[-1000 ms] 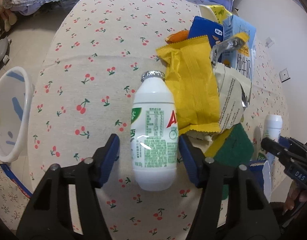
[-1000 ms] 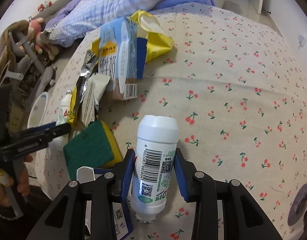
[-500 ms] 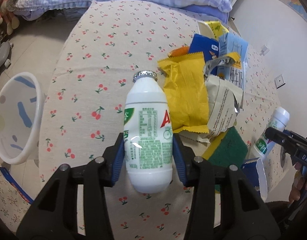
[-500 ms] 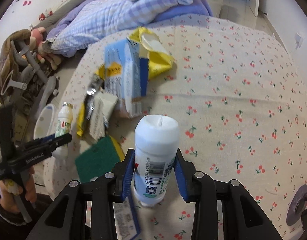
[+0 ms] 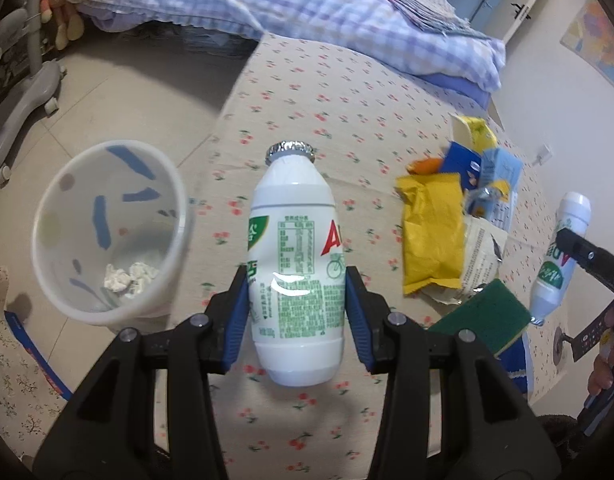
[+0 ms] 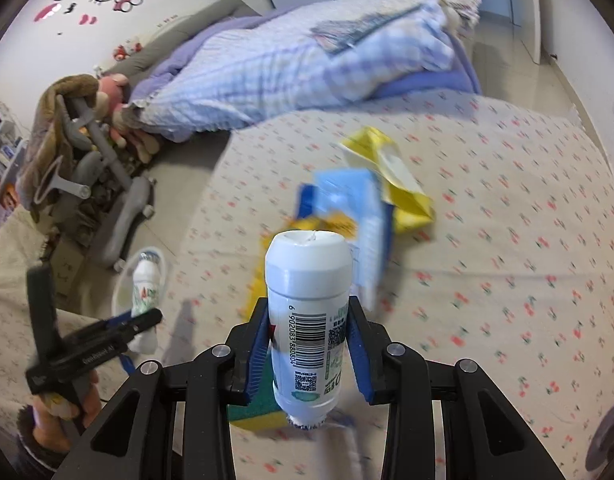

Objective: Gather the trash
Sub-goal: 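Carry both white bottles over the wastebasket and release them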

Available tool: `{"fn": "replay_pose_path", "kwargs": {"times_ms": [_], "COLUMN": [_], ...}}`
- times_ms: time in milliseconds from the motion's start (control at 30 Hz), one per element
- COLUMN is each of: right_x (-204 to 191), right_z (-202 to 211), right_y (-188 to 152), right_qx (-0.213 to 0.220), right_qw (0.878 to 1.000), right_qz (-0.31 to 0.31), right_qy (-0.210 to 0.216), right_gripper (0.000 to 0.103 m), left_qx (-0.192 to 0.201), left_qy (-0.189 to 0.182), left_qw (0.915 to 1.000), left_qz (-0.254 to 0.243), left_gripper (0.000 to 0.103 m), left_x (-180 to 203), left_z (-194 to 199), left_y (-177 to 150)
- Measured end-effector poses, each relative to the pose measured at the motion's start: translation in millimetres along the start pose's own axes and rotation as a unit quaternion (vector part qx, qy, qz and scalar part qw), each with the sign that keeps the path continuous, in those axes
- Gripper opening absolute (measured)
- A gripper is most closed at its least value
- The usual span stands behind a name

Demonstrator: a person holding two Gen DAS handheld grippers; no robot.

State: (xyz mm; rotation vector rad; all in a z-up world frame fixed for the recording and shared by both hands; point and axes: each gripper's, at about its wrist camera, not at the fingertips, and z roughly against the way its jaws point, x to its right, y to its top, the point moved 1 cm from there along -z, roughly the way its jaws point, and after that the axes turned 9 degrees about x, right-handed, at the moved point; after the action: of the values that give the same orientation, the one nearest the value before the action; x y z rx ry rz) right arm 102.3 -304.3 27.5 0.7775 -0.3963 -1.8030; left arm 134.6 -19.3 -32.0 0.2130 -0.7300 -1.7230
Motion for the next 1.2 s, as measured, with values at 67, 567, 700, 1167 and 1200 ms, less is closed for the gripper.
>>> {"fn": "replay_pose_path", "kwargs": {"times_ms": [67,567,700,1167,1200], "right_x": [-13,-131,-170,-253,-253], "right_z": [-2,-85,-115,-199,-203], "right_y": [5,14,7,-26,-27], "right_qx": [0.006,-0.025,-0.038,-0.081,-0.083], "right_qw": [1.0,0.994,0.991,0.982,0.982], "right_qz": [0.004,0.035,0.044,0.083,0.082], "right_qy": [0.011,0.097,0.121,0.151,0.15], "right_gripper": [0.037,0.037,0.037,0.037,0.037], "left_qx": [0.004,0.021,0.024,0.018,0.016], "left_qy": [0.008,0.069,0.077,0.088,0.086], "left_qw": [0.9999,0.9934,0.9914,0.9862,0.9864], "left_qz": [0.011,0.089,0.103,0.139,0.139], "left_gripper": [0.047,0.047,0.047,0.047,0.047], "left_x": [-13,-108,-126,-185,-185], "left_z": [3,13,15,13,12], "left_y": [2,8,9,12,13]}}
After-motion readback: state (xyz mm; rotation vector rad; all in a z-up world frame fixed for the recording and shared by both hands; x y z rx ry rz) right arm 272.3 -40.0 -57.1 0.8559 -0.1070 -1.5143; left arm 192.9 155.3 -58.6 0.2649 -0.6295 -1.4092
